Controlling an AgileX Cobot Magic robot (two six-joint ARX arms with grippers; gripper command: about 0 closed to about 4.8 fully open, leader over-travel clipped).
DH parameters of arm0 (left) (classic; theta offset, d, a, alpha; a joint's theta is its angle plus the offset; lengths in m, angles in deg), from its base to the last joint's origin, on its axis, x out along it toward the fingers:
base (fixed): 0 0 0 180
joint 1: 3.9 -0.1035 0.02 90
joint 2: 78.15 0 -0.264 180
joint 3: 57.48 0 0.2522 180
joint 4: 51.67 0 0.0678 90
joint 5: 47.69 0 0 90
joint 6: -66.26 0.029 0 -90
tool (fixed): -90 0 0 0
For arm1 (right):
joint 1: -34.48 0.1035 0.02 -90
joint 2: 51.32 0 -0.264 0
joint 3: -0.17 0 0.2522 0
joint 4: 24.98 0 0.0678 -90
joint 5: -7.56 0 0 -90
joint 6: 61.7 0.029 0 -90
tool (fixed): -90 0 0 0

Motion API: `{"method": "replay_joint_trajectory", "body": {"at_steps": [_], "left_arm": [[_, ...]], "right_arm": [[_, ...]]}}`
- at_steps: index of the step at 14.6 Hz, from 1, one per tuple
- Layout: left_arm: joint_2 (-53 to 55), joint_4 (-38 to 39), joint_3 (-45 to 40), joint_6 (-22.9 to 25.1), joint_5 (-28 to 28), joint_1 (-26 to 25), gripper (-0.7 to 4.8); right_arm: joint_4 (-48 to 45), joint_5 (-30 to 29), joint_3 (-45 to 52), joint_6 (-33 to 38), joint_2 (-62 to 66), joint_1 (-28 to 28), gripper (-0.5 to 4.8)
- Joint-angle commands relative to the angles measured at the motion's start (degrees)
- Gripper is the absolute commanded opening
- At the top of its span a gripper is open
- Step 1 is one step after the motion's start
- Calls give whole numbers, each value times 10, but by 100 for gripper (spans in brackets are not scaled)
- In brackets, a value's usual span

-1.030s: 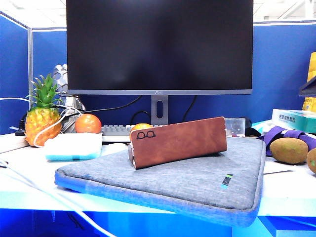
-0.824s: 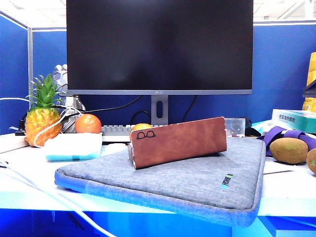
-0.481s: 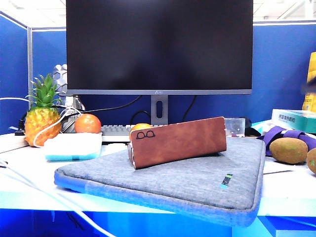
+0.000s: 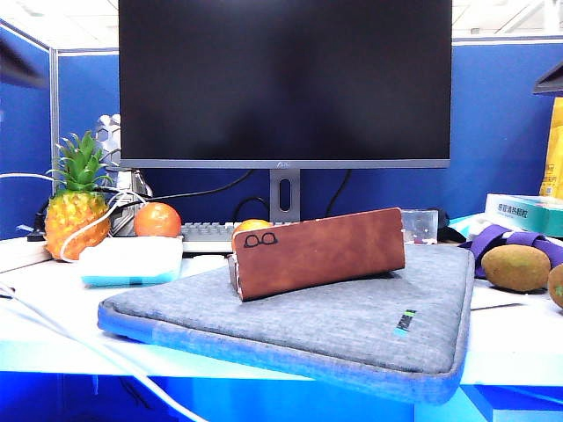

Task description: Close the glasses case.

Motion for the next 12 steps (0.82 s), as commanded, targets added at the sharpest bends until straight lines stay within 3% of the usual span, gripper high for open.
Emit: {"method": "replay_joint_trajectory", "body": {"at_steps": [1,4,7,12], "left_arm": [[117,-38,63,76,-13,0,337],[236,-40,137,75,-57,0,336],[307,-40,171,91,-69,0,336],[338,-38,173,107,-107,0,336]], "right_arm": [[-60,-2,-3,-18,0,0,-8],[-7,-2,-52,-31,26,0,-8],[22,-35,-134,-35,177,0,-8],[114,-202,-356,-104,544,0,-8]]}}
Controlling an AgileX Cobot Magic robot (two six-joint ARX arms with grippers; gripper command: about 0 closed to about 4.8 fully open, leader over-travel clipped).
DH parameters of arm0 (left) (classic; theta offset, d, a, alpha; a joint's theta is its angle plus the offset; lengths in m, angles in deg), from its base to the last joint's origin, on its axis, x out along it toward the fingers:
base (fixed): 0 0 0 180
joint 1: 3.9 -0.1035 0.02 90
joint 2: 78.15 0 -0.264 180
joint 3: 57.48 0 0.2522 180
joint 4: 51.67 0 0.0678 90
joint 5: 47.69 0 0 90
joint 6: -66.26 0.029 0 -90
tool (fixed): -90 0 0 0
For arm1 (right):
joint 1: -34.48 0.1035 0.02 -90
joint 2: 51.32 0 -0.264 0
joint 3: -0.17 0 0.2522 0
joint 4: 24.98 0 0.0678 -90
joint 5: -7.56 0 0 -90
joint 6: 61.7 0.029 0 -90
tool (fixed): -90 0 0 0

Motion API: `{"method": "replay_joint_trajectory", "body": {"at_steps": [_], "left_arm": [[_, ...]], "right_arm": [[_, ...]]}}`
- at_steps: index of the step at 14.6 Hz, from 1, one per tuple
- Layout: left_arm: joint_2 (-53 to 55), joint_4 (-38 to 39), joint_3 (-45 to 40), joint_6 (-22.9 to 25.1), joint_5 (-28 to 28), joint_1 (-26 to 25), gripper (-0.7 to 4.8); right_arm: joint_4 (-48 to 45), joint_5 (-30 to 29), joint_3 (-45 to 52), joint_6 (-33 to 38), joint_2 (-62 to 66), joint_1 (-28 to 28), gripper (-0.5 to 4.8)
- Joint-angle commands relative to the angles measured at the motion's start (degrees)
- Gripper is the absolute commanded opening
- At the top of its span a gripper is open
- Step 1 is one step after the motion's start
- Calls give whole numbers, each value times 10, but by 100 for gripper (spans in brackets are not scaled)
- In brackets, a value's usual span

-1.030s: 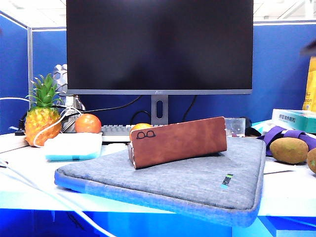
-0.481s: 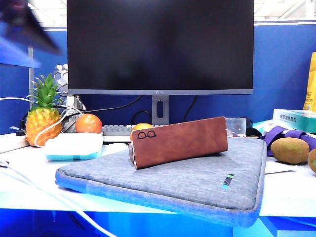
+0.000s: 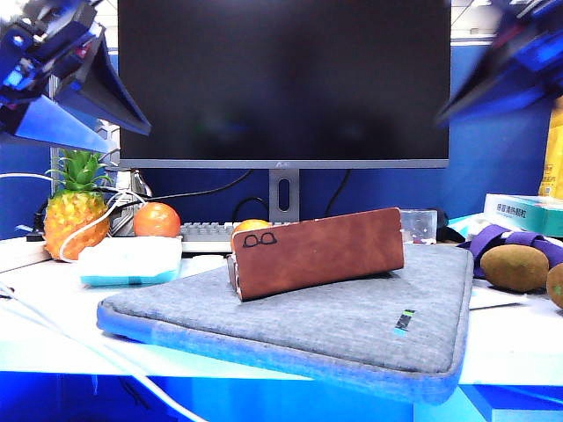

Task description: Close the glasses case.

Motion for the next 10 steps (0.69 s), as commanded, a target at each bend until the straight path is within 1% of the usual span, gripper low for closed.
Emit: {"method": "replay_joint_trajectory", "body": {"at_steps": [1,3,5,6,10], "left_arm": [[0,3,5,1,-52,0,336],[1,25,6,-5,-79,0,336],[1,40,6,-5,-83,0,336],[1,39,6,-5,-83,0,336],[1,34,7,-7,-83,0,336]], "right_arm": [[28,-86,-87,-34,149,0,-8],[60,-125,-127,-35,219,0,-8],[88,-167,-155,-35,271,1,-8],[96,-177,-159,-35,282,2,-8],[101,-173,-162,-40,290,2,-8]]}}
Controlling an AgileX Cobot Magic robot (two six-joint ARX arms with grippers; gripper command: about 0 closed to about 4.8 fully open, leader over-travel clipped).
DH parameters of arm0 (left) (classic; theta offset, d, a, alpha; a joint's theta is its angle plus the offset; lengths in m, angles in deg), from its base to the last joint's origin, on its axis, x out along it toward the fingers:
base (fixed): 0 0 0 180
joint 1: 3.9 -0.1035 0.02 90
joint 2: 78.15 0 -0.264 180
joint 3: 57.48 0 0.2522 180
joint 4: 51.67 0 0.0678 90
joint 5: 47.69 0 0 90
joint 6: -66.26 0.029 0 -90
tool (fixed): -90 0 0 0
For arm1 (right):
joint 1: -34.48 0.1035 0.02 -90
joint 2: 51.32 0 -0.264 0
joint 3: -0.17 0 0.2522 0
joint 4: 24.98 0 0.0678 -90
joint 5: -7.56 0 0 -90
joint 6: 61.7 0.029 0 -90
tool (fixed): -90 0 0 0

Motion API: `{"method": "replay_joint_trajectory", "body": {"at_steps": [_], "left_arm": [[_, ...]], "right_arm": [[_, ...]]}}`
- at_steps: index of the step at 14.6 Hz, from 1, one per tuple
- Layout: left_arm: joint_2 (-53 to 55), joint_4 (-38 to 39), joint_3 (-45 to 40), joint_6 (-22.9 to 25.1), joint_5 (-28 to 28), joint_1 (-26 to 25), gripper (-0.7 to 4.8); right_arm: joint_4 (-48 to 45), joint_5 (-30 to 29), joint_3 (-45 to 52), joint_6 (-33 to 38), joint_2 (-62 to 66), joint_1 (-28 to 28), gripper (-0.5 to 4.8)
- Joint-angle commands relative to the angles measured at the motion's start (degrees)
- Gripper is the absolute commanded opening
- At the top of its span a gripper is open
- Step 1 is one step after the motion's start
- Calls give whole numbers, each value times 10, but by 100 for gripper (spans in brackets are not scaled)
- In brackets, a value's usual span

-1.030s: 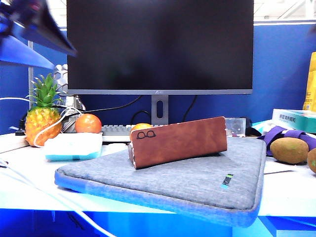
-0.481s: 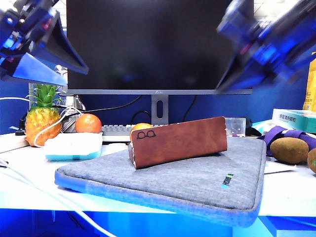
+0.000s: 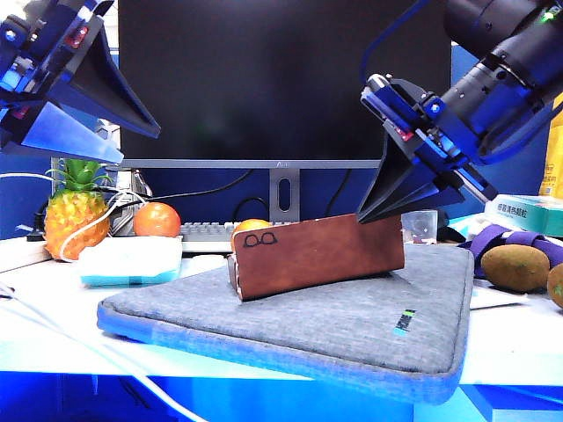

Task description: Close the glasses case.

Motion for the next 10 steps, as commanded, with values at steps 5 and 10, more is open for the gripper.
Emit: {"method": "replay_joint_trajectory", "body": {"at_steps": [5,10], "left_arm": [[0,-25,3,-1,1,0,336],[25,-45,3,-2,0,0,336]], "right_arm": [[-60,0,-52,-13,97,0,-8],[-49,1,-216,-13,168,0,-8]]}}
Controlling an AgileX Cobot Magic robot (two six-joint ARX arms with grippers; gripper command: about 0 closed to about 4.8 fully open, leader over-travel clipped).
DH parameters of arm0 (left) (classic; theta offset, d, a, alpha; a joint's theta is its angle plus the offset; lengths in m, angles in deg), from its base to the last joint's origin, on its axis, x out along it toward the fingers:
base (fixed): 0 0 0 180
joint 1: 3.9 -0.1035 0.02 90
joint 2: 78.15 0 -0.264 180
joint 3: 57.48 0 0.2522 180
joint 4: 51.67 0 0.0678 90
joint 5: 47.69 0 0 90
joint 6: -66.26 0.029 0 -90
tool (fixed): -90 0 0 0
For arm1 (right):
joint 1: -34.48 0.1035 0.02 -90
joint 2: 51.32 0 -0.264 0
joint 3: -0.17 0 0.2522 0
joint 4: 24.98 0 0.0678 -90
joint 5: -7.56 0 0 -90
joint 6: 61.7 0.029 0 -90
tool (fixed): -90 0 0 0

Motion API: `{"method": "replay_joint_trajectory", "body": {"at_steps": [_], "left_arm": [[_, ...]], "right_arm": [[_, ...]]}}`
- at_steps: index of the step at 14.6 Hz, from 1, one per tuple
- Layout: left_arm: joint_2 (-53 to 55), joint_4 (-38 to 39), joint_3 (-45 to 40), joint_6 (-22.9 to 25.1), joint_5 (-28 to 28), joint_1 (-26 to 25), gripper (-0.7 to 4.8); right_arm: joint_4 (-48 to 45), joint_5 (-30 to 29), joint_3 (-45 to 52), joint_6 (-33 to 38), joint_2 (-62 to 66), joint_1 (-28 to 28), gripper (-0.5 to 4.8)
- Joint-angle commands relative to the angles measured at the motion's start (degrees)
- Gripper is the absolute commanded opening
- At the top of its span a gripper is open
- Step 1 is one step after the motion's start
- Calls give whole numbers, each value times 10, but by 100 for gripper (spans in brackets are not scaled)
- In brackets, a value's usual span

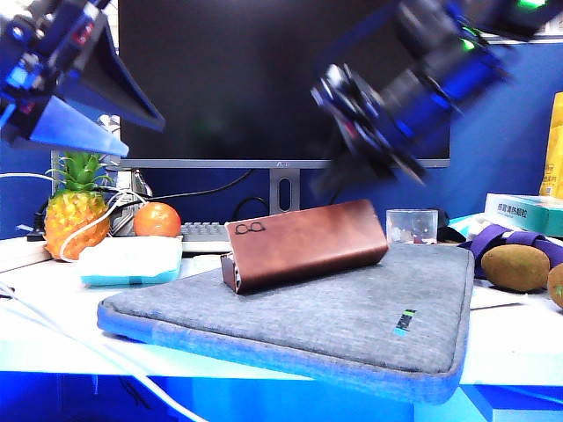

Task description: Close the glasses case.

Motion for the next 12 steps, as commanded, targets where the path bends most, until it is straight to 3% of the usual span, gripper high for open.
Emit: {"method": "replay_joint_trajectory", "body": {"at_steps": [1,3,4,5,9,12], "left_arm": [[21,-12,3,0,-1,0,336],[22,-22,6,6,-2,0,336],[18,-17,27,38,-24,0,335],[15,-2,58,52,-48,0,330],[19,74,90,50,-10,0,330],[19,101,89,49,-9,0,330]], "right_arm": [[21,-2,-69,-2,39,0,-8],[24,-4,-97,-6,37,-2,-8],[30,-4,-113,-21,11,-3,-8],[78,-3,-124,-34,-30,-2,-8],[353,-5,-123,-103,-83,0,-8],[415,-3,-92,-128,-81,6,-8]]}}
